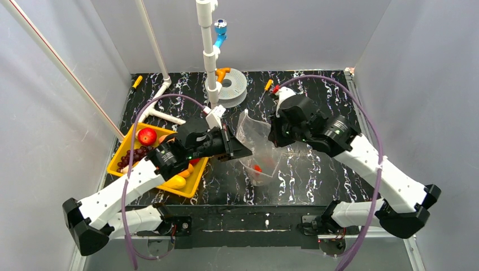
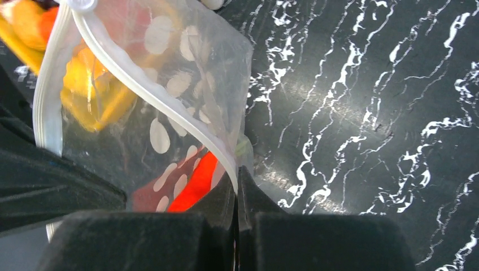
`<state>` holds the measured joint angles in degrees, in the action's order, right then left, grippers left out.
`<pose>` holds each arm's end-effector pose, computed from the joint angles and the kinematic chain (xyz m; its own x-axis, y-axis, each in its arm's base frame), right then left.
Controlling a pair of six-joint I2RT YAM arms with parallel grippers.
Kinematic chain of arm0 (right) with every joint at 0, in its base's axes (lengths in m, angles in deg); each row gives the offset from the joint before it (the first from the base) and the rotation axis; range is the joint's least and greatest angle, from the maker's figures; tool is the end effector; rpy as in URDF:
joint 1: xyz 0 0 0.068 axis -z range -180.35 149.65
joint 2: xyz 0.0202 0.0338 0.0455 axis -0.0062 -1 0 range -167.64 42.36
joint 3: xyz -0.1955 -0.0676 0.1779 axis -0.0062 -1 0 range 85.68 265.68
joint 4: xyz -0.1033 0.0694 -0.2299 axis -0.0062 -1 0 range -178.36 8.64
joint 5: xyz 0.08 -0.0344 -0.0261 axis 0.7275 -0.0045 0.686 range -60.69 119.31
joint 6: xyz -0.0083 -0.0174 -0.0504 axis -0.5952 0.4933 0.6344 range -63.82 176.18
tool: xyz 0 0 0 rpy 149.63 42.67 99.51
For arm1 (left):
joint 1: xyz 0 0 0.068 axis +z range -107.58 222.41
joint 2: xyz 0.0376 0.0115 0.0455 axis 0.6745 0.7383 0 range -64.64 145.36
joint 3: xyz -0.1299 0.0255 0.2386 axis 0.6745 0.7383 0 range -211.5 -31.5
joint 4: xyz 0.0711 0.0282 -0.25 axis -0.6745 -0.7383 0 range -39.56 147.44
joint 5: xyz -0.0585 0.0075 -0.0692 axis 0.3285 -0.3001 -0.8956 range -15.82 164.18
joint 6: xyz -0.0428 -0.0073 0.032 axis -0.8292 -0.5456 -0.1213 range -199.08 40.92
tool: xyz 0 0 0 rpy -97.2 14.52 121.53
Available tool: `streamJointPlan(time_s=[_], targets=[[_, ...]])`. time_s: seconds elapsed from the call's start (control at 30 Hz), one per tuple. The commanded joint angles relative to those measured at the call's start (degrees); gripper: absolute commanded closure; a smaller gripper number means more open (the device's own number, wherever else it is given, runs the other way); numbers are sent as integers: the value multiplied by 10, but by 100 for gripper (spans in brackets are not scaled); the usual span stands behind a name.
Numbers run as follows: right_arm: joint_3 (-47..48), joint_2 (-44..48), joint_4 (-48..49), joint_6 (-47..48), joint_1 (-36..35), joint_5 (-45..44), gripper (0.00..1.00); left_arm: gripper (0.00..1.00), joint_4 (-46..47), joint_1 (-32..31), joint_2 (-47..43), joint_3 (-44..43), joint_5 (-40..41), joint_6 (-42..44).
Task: Place the food in the zip-top bag and seal the zipper
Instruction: Adjust the zipper food storage bag at the center of the board.
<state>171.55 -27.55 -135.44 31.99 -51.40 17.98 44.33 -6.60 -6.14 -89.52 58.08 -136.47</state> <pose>0.1526 0.1775 0.4192 -0.6266 -0.1361 -0.7673 -0.4479 0.8686 0.2117 0.1450 -0.1822 0.3712 -0.8429 -0.2638 -0.4690 0.3563 0.3794 -0.8538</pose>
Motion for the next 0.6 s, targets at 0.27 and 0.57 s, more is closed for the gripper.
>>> streamJointPlan(time_s=[0.27,0.57], targets=[[-27,-91,50,67,11,-72,99,100,91,36,84,37,-82,-54],[-116,53,170,81,11,-44,99,100,49,32,-11,9,3,4]])
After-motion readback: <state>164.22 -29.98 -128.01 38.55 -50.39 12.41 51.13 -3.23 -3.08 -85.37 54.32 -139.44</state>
